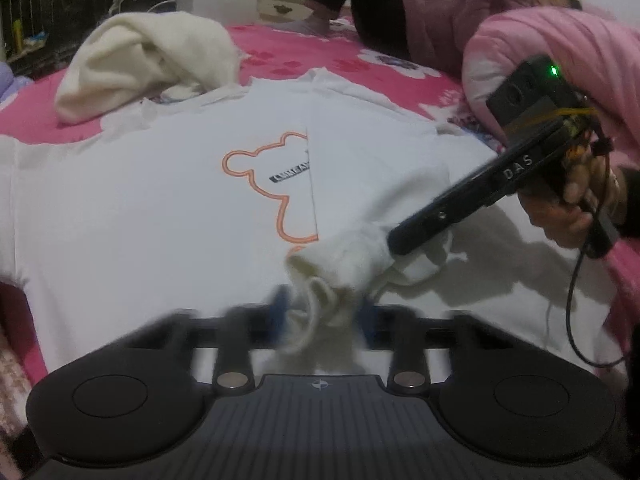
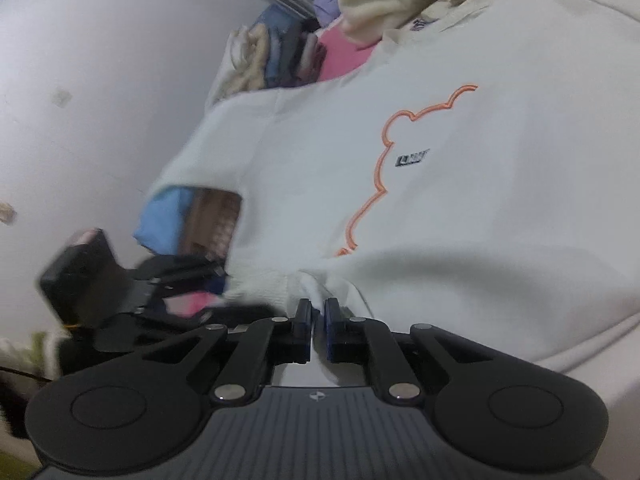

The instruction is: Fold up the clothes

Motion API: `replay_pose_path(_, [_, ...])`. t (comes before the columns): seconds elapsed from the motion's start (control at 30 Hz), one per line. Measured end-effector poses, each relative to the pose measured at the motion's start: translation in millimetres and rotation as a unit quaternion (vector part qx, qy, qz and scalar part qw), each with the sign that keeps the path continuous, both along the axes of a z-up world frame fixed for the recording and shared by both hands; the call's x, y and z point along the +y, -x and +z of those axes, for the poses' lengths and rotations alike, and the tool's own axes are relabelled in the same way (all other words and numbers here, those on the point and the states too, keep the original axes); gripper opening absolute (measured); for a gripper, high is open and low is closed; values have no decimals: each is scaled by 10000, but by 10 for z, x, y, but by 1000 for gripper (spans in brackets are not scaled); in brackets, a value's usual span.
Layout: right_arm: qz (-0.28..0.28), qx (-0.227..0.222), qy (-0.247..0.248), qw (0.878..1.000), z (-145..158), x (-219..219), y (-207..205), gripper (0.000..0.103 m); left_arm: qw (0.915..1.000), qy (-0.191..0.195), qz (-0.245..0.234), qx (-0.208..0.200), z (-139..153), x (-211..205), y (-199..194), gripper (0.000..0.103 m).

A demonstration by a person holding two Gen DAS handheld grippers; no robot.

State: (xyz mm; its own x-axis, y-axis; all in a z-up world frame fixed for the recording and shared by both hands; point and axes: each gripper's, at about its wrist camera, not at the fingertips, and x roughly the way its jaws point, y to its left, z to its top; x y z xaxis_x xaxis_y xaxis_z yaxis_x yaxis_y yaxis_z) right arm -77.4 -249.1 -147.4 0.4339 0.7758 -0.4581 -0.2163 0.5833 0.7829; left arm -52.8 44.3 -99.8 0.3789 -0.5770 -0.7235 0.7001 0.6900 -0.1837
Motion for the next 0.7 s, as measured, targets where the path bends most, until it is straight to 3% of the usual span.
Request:
replay_pose_path(0.1, [372, -301, -226, 9986, 113, -33, 86, 8, 9986, 441, -227, 174, 163, 128, 23, 10])
replay_pose_path(0.17, [770, -407, -73, 9962, 151, 45, 128, 8, 9963, 542, -517, 431, 196, 212, 50, 10])
replay_pose_path(0.23, [1356, -429, 425, 9889, 136, 239, 172, 15, 9936, 296, -828, 710, 146, 278, 85, 12])
replay_pose_path(0.33, [2247, -388, 1355, 9642, 78, 556, 286, 25, 9838, -382, -1255, 1222, -36, 325, 154, 16])
replay_pose_path(0.43, [2470, -463, 1594, 9547, 136, 579, 411, 25, 9769, -614, -1459, 1433, -62, 391, 217, 22])
replay_pose_path(0.57, [1610, -386, 1227, 9785, 290, 213, 408, 26, 9846, 13, -947, 1470, 19, 557, 97, 33])
replay_pose_path(0.7, [29, 259, 810, 9964, 223, -296, 363, 40, 9865, 367, 12, 1597, -114, 549, -144, 33])
